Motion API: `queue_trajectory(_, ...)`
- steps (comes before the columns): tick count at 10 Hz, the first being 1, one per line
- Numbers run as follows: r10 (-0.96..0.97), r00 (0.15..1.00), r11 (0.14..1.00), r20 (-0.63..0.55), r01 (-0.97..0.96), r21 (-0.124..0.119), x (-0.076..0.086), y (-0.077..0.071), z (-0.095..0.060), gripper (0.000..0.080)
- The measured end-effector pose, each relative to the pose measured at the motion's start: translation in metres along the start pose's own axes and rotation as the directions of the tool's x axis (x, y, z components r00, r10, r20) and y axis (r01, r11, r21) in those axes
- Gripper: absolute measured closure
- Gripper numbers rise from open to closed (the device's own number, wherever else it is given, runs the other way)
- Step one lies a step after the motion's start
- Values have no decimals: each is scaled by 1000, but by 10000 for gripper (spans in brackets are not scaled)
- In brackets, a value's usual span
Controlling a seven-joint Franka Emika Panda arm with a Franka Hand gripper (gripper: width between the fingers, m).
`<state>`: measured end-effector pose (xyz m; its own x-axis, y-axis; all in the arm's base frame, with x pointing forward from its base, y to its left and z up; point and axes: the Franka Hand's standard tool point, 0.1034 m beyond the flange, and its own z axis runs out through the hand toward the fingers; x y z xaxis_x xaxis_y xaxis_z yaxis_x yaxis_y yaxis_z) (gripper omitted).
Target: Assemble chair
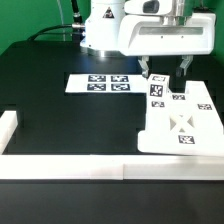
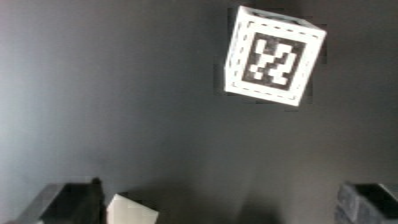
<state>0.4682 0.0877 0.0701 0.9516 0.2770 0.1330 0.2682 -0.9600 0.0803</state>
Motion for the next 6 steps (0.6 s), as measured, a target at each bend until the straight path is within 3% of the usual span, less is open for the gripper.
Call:
queue_trajectory(3,-4,1000,1000,-5,4,-5,-2,0,3,151)
queue_trajectory(6,-54,998,997,-24,53,-47,-27,-15,36,151)
